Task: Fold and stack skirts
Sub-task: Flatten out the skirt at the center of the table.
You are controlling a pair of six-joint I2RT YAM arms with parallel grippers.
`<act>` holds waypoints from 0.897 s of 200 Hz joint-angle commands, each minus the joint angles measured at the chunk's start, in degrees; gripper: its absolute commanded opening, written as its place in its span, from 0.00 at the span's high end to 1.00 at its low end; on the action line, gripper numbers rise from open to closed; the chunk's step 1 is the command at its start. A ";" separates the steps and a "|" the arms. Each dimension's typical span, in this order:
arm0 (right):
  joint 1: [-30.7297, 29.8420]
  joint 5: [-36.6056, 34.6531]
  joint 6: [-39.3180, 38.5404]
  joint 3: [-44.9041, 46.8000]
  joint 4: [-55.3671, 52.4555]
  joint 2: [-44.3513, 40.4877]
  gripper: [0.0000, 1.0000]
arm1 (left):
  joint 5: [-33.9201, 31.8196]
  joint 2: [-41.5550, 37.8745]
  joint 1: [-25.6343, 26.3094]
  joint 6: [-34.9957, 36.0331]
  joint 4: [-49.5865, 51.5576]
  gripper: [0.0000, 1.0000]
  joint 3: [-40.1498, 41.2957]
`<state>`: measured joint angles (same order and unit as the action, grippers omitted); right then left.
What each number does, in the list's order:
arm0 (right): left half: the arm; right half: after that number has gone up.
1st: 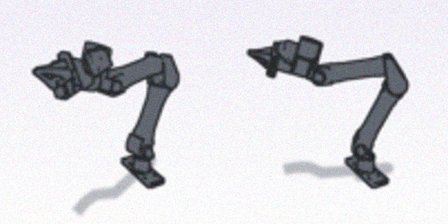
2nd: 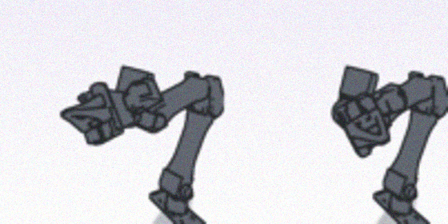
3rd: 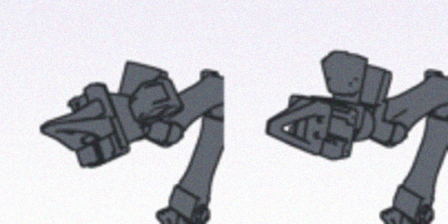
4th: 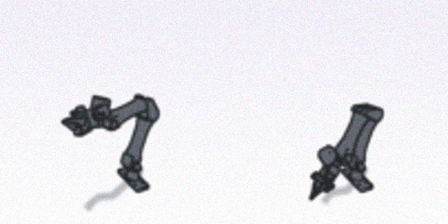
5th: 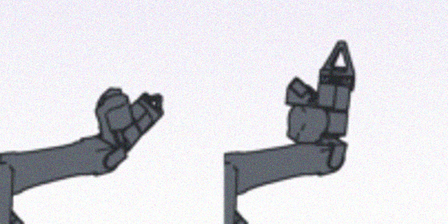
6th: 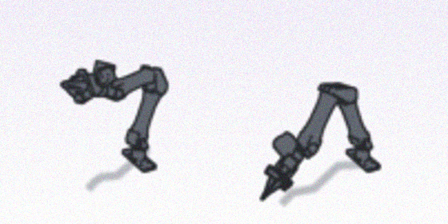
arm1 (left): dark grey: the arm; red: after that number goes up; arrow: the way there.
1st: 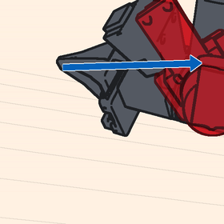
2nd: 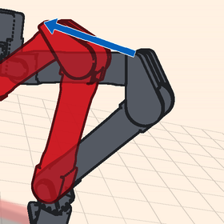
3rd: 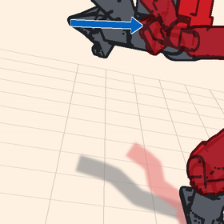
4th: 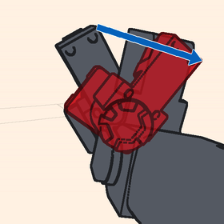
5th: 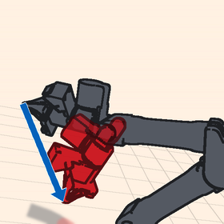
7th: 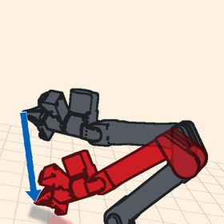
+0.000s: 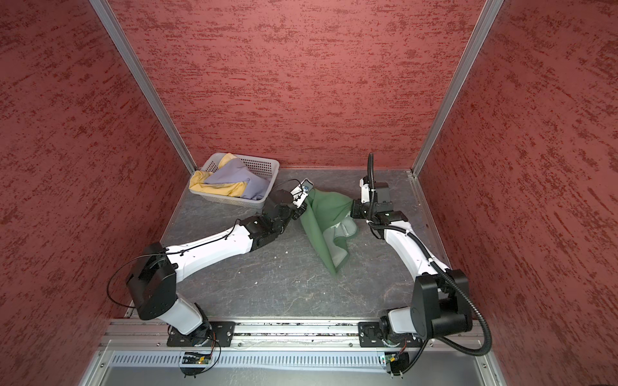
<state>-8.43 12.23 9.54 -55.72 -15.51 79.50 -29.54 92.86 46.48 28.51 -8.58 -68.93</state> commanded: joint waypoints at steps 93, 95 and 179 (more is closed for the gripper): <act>-4.81 3.35 -2.70 10.03 5.97 -7.29 0.47 | 21.84 2.91 -1.91 19.22 -27.23 1.00 8.56; -4.84 2.39 -3.02 9.98 6.05 -7.66 0.47 | 22.23 3.00 -1.92 19.39 -27.27 1.00 8.72; -4.80 3.64 -9.55 -6.73 2.15 -5.43 0.42 | 42.78 3.18 -4.24 24.85 -32.88 1.00 16.02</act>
<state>-13.34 11.99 2.57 -57.30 -12.23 72.44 4.93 96.44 43.11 51.00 -37.74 -53.93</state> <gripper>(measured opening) 0.580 0.052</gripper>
